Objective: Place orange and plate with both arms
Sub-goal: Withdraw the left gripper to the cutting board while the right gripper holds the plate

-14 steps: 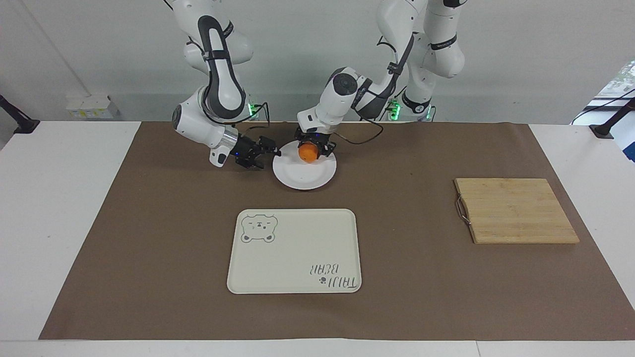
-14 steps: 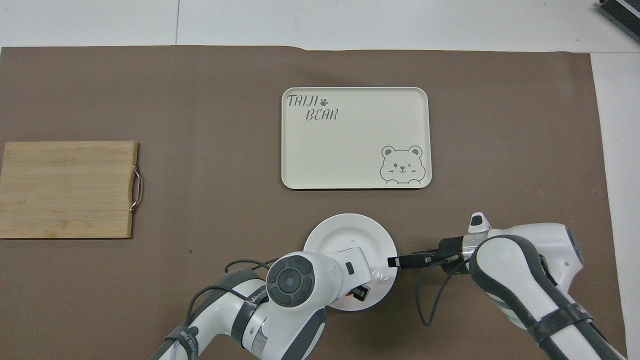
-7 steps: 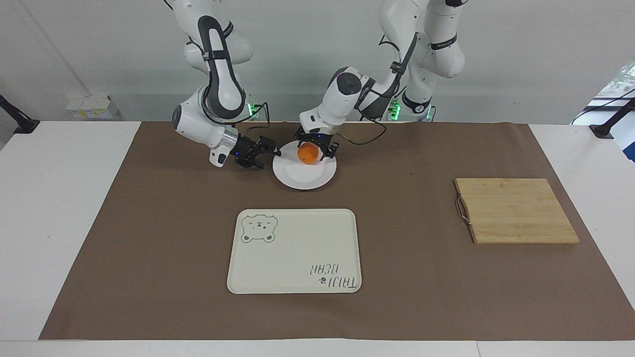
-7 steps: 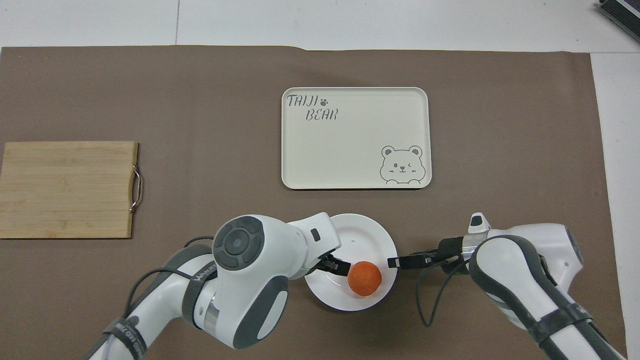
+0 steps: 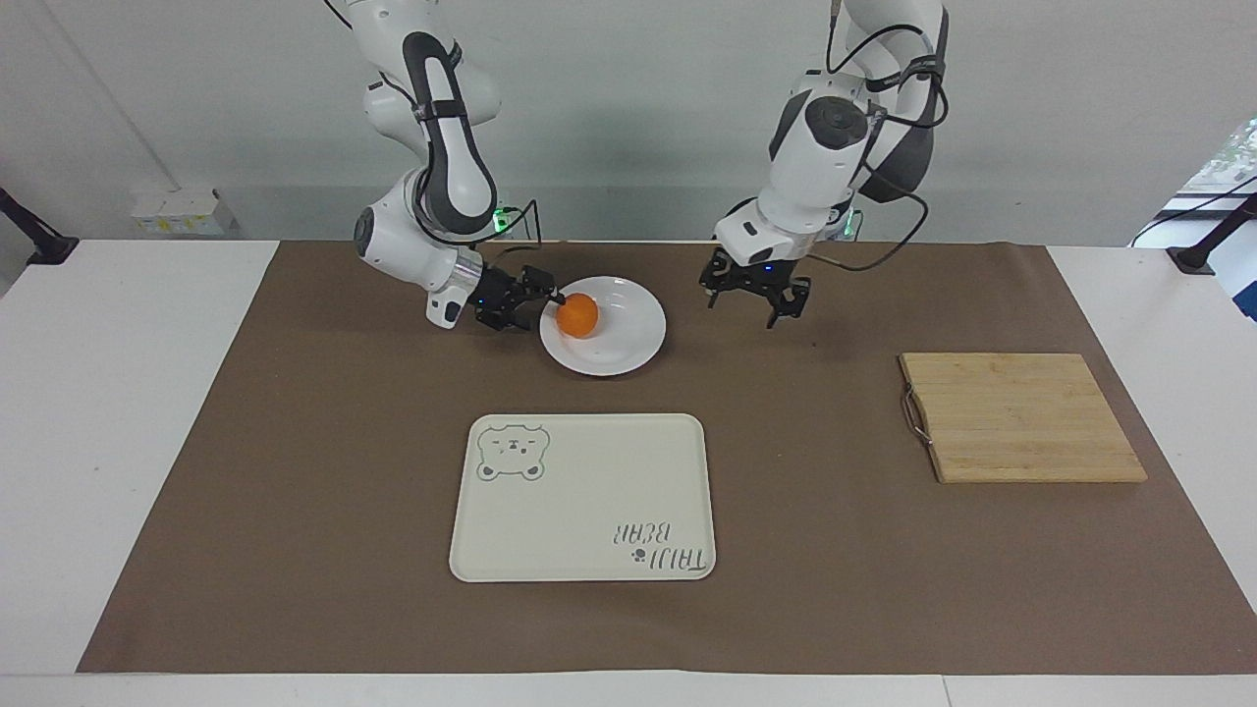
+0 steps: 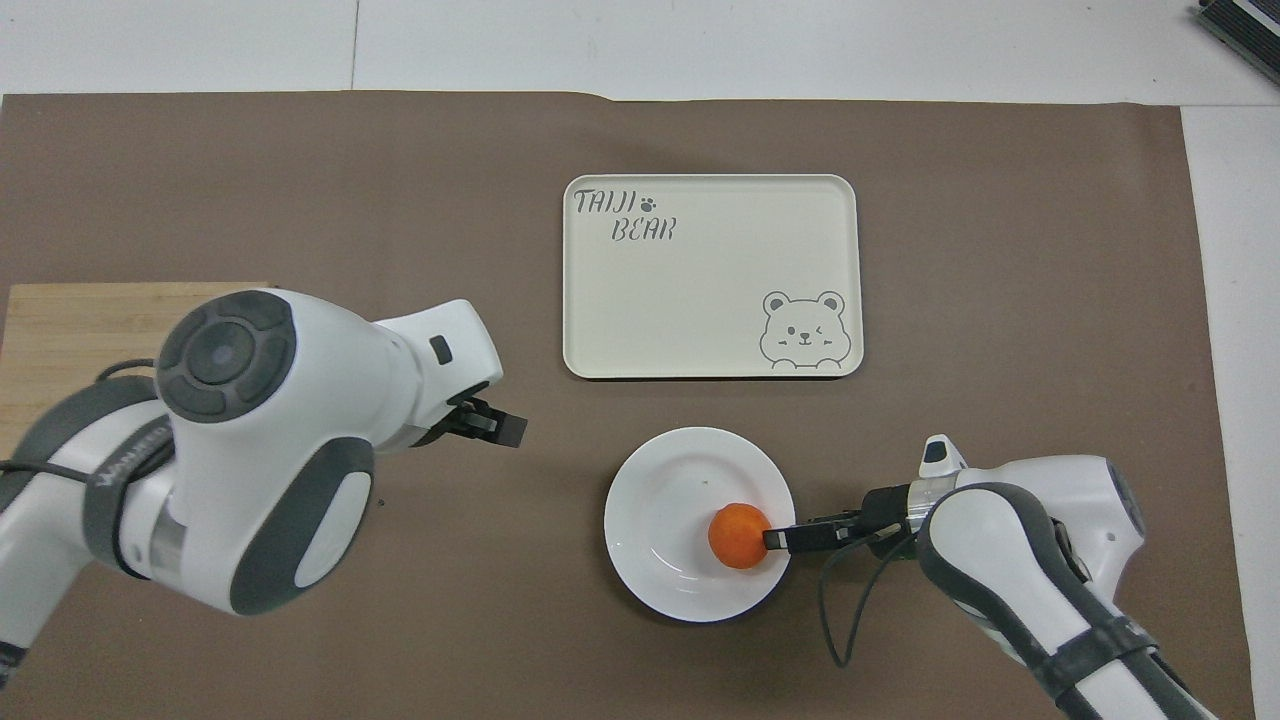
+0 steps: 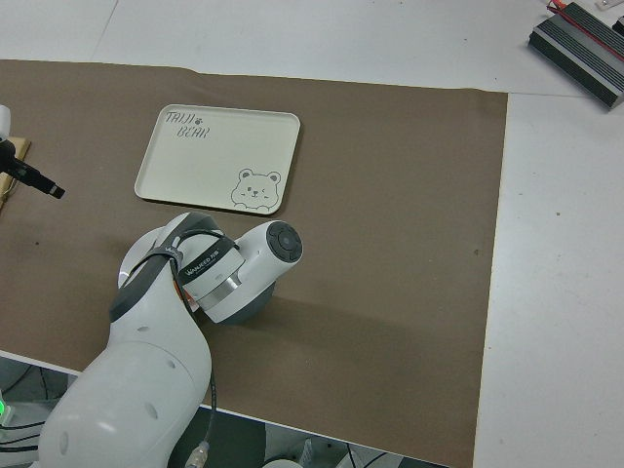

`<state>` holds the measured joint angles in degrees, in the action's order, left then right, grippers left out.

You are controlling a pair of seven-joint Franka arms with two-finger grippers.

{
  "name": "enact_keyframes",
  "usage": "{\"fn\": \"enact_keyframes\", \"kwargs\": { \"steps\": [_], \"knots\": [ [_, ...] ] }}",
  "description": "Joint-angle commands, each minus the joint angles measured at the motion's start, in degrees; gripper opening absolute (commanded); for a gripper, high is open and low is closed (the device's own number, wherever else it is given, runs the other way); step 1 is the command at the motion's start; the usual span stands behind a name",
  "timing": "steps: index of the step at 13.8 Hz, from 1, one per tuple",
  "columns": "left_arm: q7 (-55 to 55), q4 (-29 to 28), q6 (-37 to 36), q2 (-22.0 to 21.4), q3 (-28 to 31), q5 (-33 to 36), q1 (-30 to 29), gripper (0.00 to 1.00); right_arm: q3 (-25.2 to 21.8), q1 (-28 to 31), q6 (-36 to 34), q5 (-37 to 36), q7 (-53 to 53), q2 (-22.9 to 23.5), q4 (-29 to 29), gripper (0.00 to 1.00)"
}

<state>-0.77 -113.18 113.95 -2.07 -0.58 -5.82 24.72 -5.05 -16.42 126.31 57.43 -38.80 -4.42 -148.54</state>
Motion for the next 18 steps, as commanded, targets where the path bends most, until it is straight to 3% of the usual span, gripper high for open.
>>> {"fn": "enact_keyframes", "kwargs": {
  "steps": [1, 5, 8, 10, 14, 16, 18],
  "knots": [
    [7.2, 7.2, -7.1, 0.9, -0.7, 1.7, -7.1, 1.0, 0.0, -0.4, 1.6, 2.3, -1.7, -0.4, -1.7, 1.0],
    [11.8, 17.1, -14.7, 1.6, -0.7, 3.6, -14.1, 1.0, 0.0, -2.6, 2.9, 4.6, -1.5, -0.4, -1.8, 1.0],
    [15.4, 21.6, -20.0, 1.4, -0.6, 4.2, -18.5, 1.0, 0.0, -2.6, 3.0, 4.6, -0.5, -0.4, -1.8, 0.61],
    [16.1, 24.8, -23.1, 1.5, -0.6, 4.3, -20.5, 1.0, 0.0, -2.6, 3.1, 4.6, -0.2, -0.4, -1.8, 0.44],
    [16.4, 25.0, -23.4, 1.4, -0.5, 4.3, -20.6, 1.0, 0.0, -2.6, 3.1, 4.6, 0.7, -0.2, -1.8, 0.27],
    [16.5, 25.0, -23.4, 1.4, -0.5, 4.2, -20.7, 1.0, 0.0, -2.6, 3.1, 4.6, 0.7, -0.2, -1.8, 0.26],
    [16.9, 25.0, -23.4, 1.3, -0.5, 4.7, -20.7, 1.0, 0.0, -2.6, 3.1, 4.5, 1.4, -0.2, -1.7, 0.13]
  ]
}}
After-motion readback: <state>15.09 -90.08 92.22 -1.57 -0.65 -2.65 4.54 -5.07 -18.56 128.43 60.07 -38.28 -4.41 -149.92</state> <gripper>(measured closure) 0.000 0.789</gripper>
